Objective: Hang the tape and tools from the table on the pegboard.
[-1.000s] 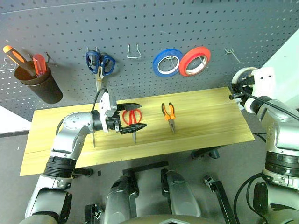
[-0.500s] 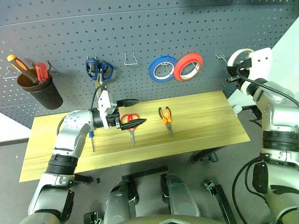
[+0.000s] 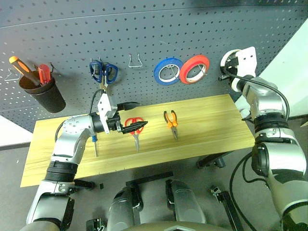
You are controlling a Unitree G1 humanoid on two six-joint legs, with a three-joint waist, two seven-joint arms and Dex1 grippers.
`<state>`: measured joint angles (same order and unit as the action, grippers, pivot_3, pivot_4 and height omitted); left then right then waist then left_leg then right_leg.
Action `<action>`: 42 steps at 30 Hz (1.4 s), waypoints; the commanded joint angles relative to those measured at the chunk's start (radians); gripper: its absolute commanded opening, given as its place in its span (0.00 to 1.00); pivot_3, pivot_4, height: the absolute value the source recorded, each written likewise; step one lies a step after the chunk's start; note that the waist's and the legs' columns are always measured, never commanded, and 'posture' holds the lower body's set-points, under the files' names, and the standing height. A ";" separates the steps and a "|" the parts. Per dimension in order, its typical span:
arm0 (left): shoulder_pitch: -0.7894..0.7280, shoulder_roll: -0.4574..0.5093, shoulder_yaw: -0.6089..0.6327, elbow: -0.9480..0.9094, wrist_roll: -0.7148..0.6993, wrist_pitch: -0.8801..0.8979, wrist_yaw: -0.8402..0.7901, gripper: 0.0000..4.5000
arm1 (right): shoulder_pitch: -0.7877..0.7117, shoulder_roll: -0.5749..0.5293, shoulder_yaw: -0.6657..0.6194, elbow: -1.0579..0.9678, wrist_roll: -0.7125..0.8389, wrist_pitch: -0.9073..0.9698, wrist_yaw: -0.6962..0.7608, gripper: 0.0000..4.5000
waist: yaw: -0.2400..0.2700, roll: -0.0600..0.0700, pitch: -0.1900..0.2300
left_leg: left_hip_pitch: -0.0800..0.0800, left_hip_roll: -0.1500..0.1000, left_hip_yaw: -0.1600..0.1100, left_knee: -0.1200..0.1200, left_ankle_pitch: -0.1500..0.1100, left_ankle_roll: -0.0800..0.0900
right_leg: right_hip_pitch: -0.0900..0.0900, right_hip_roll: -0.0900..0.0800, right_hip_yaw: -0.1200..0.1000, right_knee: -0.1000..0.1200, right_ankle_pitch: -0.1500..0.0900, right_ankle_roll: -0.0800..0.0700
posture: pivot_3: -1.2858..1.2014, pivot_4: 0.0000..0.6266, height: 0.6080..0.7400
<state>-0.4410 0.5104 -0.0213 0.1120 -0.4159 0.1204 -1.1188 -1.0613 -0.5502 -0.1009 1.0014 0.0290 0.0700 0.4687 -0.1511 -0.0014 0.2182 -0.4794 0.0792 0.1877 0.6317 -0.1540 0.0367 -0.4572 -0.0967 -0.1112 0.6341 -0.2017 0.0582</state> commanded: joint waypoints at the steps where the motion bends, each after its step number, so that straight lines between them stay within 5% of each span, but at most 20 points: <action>1: 0.012 0.012 0.015 -0.035 0.004 -0.010 0.004 0.91 | -0.037 -0.005 0.018 0.061 -0.030 -0.073 0.011 0.25 | 0.001 0.000 0.000 | 0.000 0.000 0.000 0.000 0.000 0.000 | 0.000 0.000 0.000 0.000 0.000 0.000 | 0.46 0.19 0.92; 11: 0.065 0.026 0.030 -0.067 -0.006 -0.002 0.016 0.91 | 0.056 -0.110 -0.005 -0.119 0.024 0.014 0.201 1.00 | 0.012 0.000 0.000 | 0.000 0.000 0.000 0.001 0.000 0.000 | 0.000 0.000 0.000 0.001 0.000 0.000 | 0.46 0.18 0.92; 18: 0.093 0.027 0.037 -0.065 0.004 0.001 0.038 0.91 | 0.377 -0.249 0.049 -0.751 0.169 0.363 0.531 1.00 | 0.044 0.005 -0.011 | 0.001 0.001 -0.003 0.002 -0.001 0.000 | 0.000 -0.001 0.001 0.001 0.000 0.000 | 0.46 0.18 0.92; 22: 0.117 0.024 0.034 -0.075 0.029 0.011 0.089 0.91 | 0.458 -0.286 0.078 -0.963 0.216 0.618 0.534 1.00 | 0.050 0.006 -0.018 | 0.001 0.003 -0.003 0.003 -0.006 0.004 | 0.000 -0.001 0.001 0.002 0.000 0.000 | 0.45 0.18 0.92; 28: 0.137 0.039 0.005 -0.070 0.068 0.053 0.126 0.91 | 0.410 -0.163 0.159 -0.968 0.206 0.922 0.376 1.00 | 0.055 0.000 -0.038 | 0.001 0.004 -0.003 0.003 -0.008 0.006 | -0.001 -0.001 0.001 0.000 0.000 -0.001 | 0.45 0.21 0.92; 42: 0.135 0.019 -0.018 -0.067 0.104 0.149 0.187 0.91 | 0.195 0.040 0.257 -0.634 0.136 0.984 0.223 1.00 | 0.058 0.001 -0.021 | 0.002 0.004 -0.003 0.002 -0.009 0.007 | -0.001 -0.003 0.001 0.001 -0.003 -0.006 | 0.47 0.45 0.92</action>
<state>-0.3034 0.5340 -0.0280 0.0751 -0.3134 0.2598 -0.9406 -0.8267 -0.5322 0.1669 0.3248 0.1694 1.0428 0.7109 -0.0933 -0.0002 0.1970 -0.4779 0.0832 0.1849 0.6343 -0.1625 0.0440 -0.4586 -0.1003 -0.1099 0.6351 -0.2048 0.0518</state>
